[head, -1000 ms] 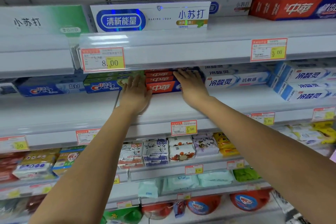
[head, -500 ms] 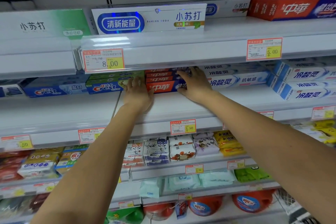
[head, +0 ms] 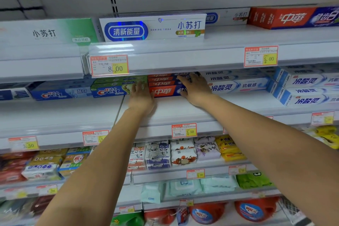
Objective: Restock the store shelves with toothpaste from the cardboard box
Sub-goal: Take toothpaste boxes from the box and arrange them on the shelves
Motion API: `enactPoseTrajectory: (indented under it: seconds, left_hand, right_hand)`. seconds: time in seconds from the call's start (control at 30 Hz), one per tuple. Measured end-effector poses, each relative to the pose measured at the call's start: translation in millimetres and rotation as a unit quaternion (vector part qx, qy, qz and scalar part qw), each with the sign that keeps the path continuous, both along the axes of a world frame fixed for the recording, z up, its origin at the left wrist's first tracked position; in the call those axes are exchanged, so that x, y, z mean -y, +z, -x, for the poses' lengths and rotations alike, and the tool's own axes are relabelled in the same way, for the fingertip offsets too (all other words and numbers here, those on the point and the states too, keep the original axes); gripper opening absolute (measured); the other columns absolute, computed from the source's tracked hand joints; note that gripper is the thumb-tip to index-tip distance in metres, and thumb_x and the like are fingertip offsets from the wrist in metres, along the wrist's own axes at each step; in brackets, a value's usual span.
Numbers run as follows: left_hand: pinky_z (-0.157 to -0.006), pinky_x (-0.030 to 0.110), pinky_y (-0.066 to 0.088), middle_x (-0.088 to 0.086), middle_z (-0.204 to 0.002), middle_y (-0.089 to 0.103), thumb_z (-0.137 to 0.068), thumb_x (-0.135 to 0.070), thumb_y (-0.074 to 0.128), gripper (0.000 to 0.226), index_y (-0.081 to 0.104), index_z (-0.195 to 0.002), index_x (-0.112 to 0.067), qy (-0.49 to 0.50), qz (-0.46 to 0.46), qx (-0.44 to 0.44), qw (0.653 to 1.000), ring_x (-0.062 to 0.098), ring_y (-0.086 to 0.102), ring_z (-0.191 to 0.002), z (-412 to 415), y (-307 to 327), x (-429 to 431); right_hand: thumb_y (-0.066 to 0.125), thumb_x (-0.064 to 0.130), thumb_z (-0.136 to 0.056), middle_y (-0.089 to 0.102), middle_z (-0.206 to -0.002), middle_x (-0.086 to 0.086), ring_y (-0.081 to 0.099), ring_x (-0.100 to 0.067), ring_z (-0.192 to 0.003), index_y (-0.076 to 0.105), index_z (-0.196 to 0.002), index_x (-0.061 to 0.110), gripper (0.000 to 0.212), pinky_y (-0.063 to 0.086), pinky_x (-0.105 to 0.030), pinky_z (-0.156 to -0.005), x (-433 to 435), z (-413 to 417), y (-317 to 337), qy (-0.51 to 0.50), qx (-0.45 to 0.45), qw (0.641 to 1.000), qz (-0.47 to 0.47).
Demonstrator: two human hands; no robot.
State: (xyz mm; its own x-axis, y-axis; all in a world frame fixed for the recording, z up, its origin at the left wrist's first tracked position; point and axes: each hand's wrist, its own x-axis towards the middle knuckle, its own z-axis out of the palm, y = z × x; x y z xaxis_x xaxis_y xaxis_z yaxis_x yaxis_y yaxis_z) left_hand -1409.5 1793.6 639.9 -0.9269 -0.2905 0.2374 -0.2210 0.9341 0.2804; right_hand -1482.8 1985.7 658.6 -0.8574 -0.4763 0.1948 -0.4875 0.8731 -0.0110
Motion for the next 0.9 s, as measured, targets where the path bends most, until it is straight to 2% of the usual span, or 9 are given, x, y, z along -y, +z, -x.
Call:
enactPoseTrajectory:
  seconds: [0.13,0.2,0.3,0.37,0.4,0.47,0.6,0.73,0.9]
  left_hand:
    - [-0.118,0.040,0.012,0.016,-0.153,0.025,-0.103,-0.023,0.029,0.046,0.029,-0.146,-0.008,-0.004,-0.004,-0.014,1.000,0.031,0.017,-0.143,-2.4,2.5,0.7]
    - [-0.113,0.039,0.023,0.022,-0.142,0.041,-0.100,-0.016,0.034,0.041,0.041,-0.137,0.000,0.005,-0.024,-0.046,0.999,0.034,0.034,-0.133,-12.5,7.7,-8.2]
    - [-0.085,0.039,0.042,0.022,-0.120,0.056,-0.096,-0.017,0.044,0.032,0.053,-0.121,0.001,-0.003,-0.062,-0.180,0.982,0.036,0.053,-0.106,-51.8,12.3,-37.6]
    - [-0.078,0.034,0.045,0.011,-0.113,0.061,-0.096,-0.025,0.047,0.030,0.059,-0.116,-0.007,-0.059,-0.115,-0.272,0.954,0.027,0.056,-0.101,-89.5,3.6,-64.2]
    - [-0.075,0.031,0.047,0.005,-0.107,0.063,-0.095,-0.029,0.047,0.028,0.061,-0.110,-0.010,-0.098,-0.156,-0.300,0.936,0.021,0.058,-0.098,-109.6,-3.2,-79.2]
    - [-0.068,0.027,0.047,-0.001,-0.089,0.063,-0.095,-0.035,0.046,0.026,0.061,-0.090,-0.014,-0.162,-0.218,-0.302,0.914,0.014,0.059,-0.084,-144.1,-25.8,-107.1]
    - [-0.058,0.024,0.037,-0.007,-0.061,0.046,-0.093,-0.040,0.048,0.039,0.043,-0.061,-0.018,-0.206,-0.271,-0.183,0.922,0.010,0.049,-0.061,-180.2,-98.9,-153.5]
    - [-0.056,0.026,0.032,-0.009,-0.057,0.040,-0.089,-0.047,0.049,0.043,0.038,-0.055,-0.024,-0.200,-0.273,-0.016,0.941,0.007,0.042,-0.053,-199.5,-189.3,-187.7]
    - [-0.063,0.024,0.038,-0.012,-0.071,0.053,-0.084,-0.033,0.068,0.029,0.044,-0.068,-0.032,-0.129,-0.287,0.219,0.924,0.006,0.054,-0.069,-218.9,-303.8,-224.8]
  right_hand:
    - [0.034,0.049,-0.099,0.002,-0.159,-0.015,-0.004,-0.031,-0.147,0.000,-0.152,0.031,0.065,-0.001,-0.041,-0.118,1.4,-4.2,3.6,-0.003,0.025,1.000,0.006]
    - [0.038,0.043,-0.100,0.002,-0.159,-0.013,-0.004,-0.030,-0.147,0.004,-0.153,0.028,0.065,0.001,-0.039,-0.118,1.1,-17.4,6.3,0.020,0.048,0.997,0.066]
    - [0.050,0.031,-0.096,0.033,-0.149,-0.013,0.028,-0.029,-0.139,0.036,-0.144,0.014,0.053,0.029,-0.036,-0.110,-10.4,-55.4,9.3,0.080,-0.001,0.975,0.208]
    - [0.054,0.032,-0.094,0.060,-0.114,-0.009,0.057,-0.022,-0.104,0.057,-0.118,0.012,0.032,0.045,-0.033,-0.084,-32.5,-88.8,8.4,0.091,-0.049,0.957,0.270]
    - [0.054,0.035,-0.094,0.063,-0.089,-0.004,0.059,-0.018,-0.080,0.059,-0.102,0.013,0.025,0.045,-0.031,-0.068,-47.1,-105.1,4.7,0.095,-0.057,0.951,0.288]
    - [0.054,0.041,-0.093,0.043,-0.051,0.008,0.041,-0.009,-0.047,0.053,-0.077,0.015,0.031,0.032,-0.028,-0.049,-79.1,-137.2,-8.3,0.099,-0.077,0.942,0.313]
    - [0.052,0.046,-0.090,0.022,-0.043,0.014,0.030,-0.008,-0.039,0.049,-0.062,0.017,0.040,0.022,-0.020,-0.040,-137.9,-179.5,-71.9,0.091,-0.044,0.952,0.289]
    - [0.043,0.055,-0.087,0.040,-0.042,0.001,0.048,-0.022,-0.040,0.041,-0.057,0.020,0.046,0.029,-0.024,-0.040,-192.2,-210.8,-175.4,-0.008,0.064,0.979,0.193]
    - [0.061,0.025,-0.087,0.053,-0.084,0.004,0.058,-0.023,-0.087,0.052,-0.092,0.014,0.015,0.038,-0.032,-0.069,-259.2,-243.4,-311.5,-0.148,0.339,0.919,0.137]
